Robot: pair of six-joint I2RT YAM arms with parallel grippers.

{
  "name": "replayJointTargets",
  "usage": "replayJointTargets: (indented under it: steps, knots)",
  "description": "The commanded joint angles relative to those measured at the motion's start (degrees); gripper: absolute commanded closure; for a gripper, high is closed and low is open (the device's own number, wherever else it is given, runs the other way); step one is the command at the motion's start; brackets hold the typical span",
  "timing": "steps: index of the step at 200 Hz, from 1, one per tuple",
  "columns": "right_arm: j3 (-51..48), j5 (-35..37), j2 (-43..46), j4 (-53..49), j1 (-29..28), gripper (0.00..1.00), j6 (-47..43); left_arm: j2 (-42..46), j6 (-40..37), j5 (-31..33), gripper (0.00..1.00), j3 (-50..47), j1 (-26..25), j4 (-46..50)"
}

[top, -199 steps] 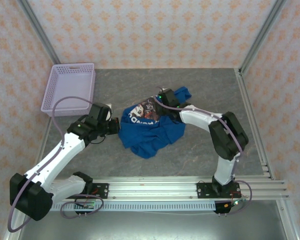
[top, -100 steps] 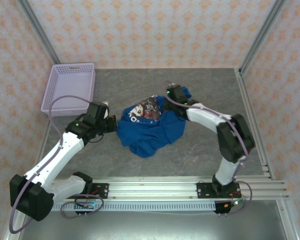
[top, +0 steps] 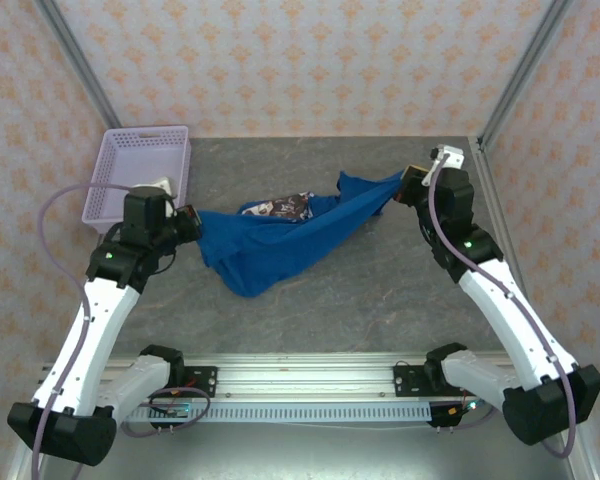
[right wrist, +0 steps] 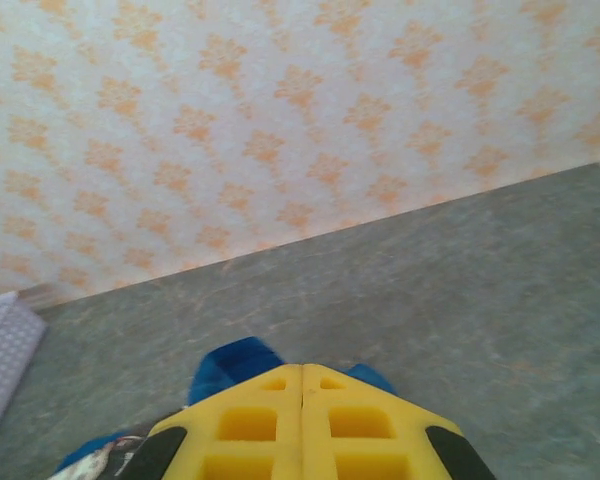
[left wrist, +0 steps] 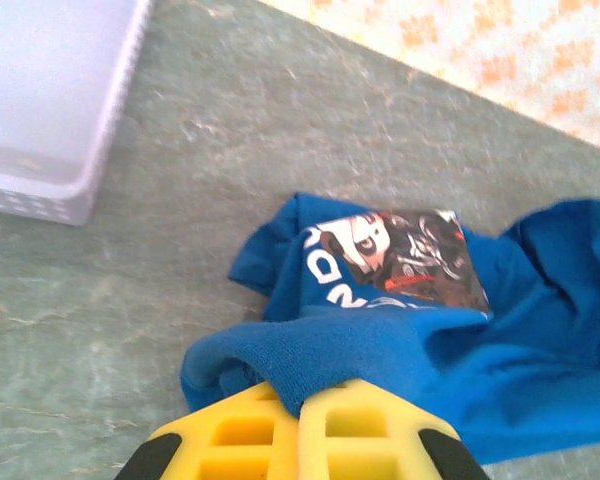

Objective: Fold the inside-out t-shirt

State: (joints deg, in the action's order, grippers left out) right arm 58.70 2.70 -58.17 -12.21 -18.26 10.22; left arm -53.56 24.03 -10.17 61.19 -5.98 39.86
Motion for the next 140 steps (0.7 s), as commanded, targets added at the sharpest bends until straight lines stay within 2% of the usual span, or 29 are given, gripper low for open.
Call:
replayJointTargets:
  steps: [1,29,46,67,94,112,140]
  knots:
    - [-1.2,6.6,2.2,-6.4,0.5,1.00,-1.8,1.7,-2.1,-0.8,1.00,5.4,5.1,3.8]
    - [-4.5,10.6,4.4,-10.3,0.9,1.00,-0.8,1.6,-1.9,-4.7,1.00,8.2,12.9,5.4]
    - [-7.4,11.8,5.4,-12.8,1.0,1.00,1.3,1.4,-0.3,-7.4,1.00,6.4,14.6,4.7]
    - [-13.5,8.6,5.7,-14.3,0.9,1.00,6.5,0.7,1.0,-10.7,1.00,1.5,14.6,3.2]
    - [-22.2,0.1,3.8,-13.6,0.8,1.00,13.9,-1.9,0.3,-13.2,1.00,-3.4,14.7,2.6]
    - [-25.2,-3.2,3.1,-13.2,0.3,0.87,15.9,-3.6,-0.2,-15.1,1.00,-4.8,14.6,2.0]
    - [-24.3,-1.5,4.8,-13.8,0.1,0.69,13.9,-5.9,-0.3,-17.3,1.00,-6.1,14.6,0.6]
